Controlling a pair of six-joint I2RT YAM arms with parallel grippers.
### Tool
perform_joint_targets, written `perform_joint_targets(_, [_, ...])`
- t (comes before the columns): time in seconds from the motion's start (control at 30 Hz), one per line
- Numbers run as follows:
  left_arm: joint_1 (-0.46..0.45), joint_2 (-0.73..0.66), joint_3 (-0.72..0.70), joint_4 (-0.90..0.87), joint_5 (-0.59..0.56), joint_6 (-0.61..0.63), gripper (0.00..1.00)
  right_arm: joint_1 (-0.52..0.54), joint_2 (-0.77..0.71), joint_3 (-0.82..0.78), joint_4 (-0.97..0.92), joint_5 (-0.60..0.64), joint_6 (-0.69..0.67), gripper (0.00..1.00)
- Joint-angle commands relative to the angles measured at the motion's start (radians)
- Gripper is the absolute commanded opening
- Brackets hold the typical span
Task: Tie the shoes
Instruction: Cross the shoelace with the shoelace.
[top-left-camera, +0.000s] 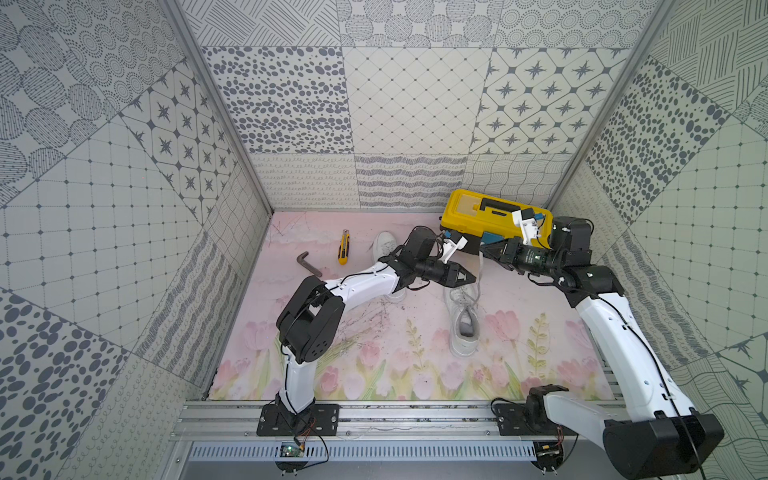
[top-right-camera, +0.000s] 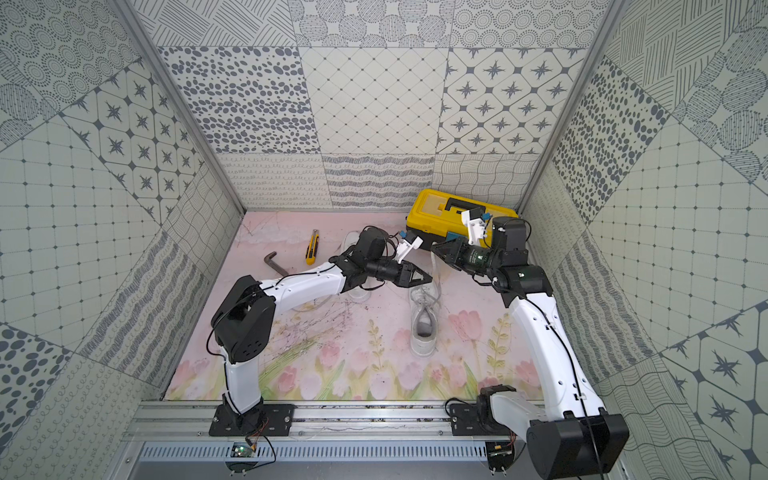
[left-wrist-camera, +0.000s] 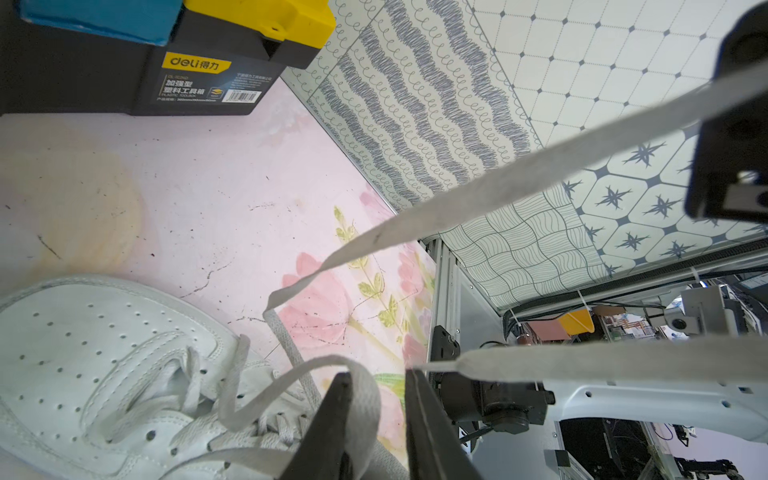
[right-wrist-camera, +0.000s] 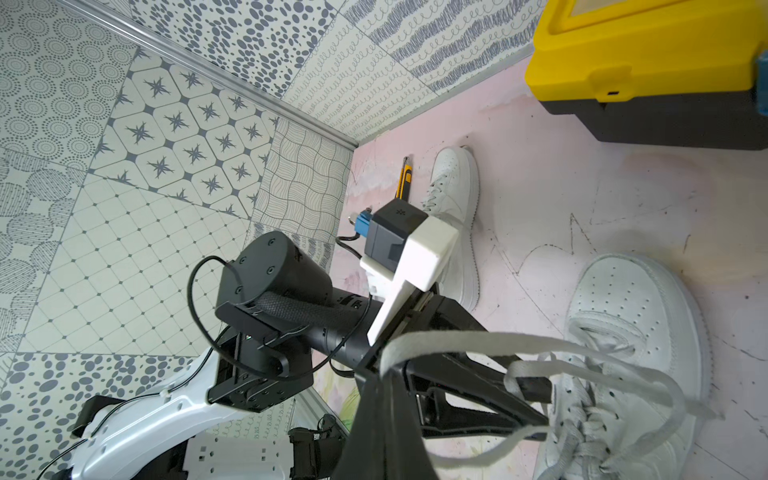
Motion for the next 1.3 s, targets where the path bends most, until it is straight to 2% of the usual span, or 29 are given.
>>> perform_joint_targets(0.0, [0.005, 0.013, 0.004, 0.037, -0.019, 0.039, 0.28, 0.024, -0.029, 0.057, 0.031, -0.028, 0.021, 0.0])
perform_joint_targets(0.53, [0.004, 0.021, 0.012, 0.037, -0.061, 0.051, 0.32, 0.063, -0.037, 0.128, 0.04, -0.024, 0.048, 0.0])
perform_joint_targets(0.8, [-0.002, 0.041, 0.036, 0.038, -0.051, 0.051, 0.35, 0.08, -0.034, 0.142, 0.049, -0.04, 0.06, 0.0])
perform_joint_targets(1.27, [-0.022, 0.057, 0.06, 0.073, -0.019, 0.061, 0.35, 0.084, -0.022, 0.111, 0.103, -0.059, 0.094, 0.0])
